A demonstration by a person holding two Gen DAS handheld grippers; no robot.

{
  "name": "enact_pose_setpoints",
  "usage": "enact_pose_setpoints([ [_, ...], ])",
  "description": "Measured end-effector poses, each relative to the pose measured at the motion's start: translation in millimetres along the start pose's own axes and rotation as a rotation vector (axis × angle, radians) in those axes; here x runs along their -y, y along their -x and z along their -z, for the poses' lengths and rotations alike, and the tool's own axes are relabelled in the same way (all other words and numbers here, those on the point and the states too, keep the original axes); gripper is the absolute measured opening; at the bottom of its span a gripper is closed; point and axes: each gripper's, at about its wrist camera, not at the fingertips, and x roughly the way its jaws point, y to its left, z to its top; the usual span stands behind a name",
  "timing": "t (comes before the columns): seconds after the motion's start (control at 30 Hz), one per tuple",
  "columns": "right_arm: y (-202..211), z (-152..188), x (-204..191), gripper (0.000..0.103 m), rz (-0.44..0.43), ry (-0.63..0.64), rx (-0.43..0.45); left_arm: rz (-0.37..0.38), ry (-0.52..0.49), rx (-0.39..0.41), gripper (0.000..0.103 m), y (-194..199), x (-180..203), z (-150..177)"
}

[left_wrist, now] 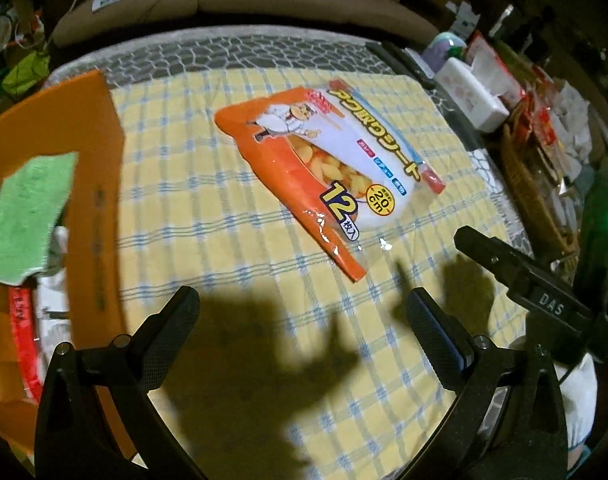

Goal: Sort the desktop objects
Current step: 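Move the left tool to the orange-and-white sheet packet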

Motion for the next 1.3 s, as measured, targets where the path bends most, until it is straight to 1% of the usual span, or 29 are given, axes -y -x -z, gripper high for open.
enact_pose_setpoints([
  [0.13,-15,-4,13,0.103,-0.067,-0.056,-0.020,0.052,0.055,-0.030,0.103,-27,-6,-7],
  [0.3,-28,-17,36,0.103,-0.160,-0.164,-0.021,0.052,0.082,-0.035,0.103,-53,-10,-15],
  [0.4,-33,-28,43,0.103,-0.154,-0.175,-0.012,0.045,0.113,-0.043,0.103,-66,-14,-23],
  [0.43,-34,-31,45,0.103,-0.148,-0.172,-0.010,0.030,0.125,-0.038,0.103,-69,-17,-27],
  [0.47,-36,-34,47,0.103,-0.145,-0.172,-0.009,0.015,0.138,-0.027,0.103,-71,-19,-32],
  [0.6,-41,-39,54,0.103,-0.148,-0.190,-0.012,0.000,0.176,0.008,0.103,-73,-25,-62],
  [0.67,-44,-38,56,0.103,-0.156,-0.202,-0.026,-0.019,0.163,0.023,0.103,-75,-24,-83],
  [0.8,-46,-38,53,0.103,-0.163,-0.180,-0.044,-0.076,0.147,-0.004,0.103,-94,-25,-119],
  [0.93,-50,-37,51,0.103,-0.180,-0.173,-0.062,-0.087,0.117,-0.002,0.103,-109,-28,-149],
  [1.03,-55,-35,48,0.103,-0.191,-0.164,-0.082,-0.108,0.105,0.005,0.103,-118,-31,-160],
  [1.1,-59,-34,45,0.103,-0.191,-0.150,-0.093,-0.104,0.097,-0.009,0.103,-126,-33,-164],
  [1.17,-61,-34,42,0.103,-0.200,-0.143,-0.103,-0.083,0.084,-0.026,0.103,-136,-35,-163],
  [1.2,-62,-34,41,0.103,-0.204,-0.140,-0.106,-0.087,0.075,-0.026,0.103,-140,-35,-160],
  [1.27,-65,-34,42,0.103,-0.209,-0.146,-0.109,-0.121,0.040,-0.026,0.103,-145,-32,-154],
  [1.3,-65,-34,43,0.103,-0.214,-0.154,-0.109,-0.114,0.032,-0.031,0.103,-146,-30,-151],
])
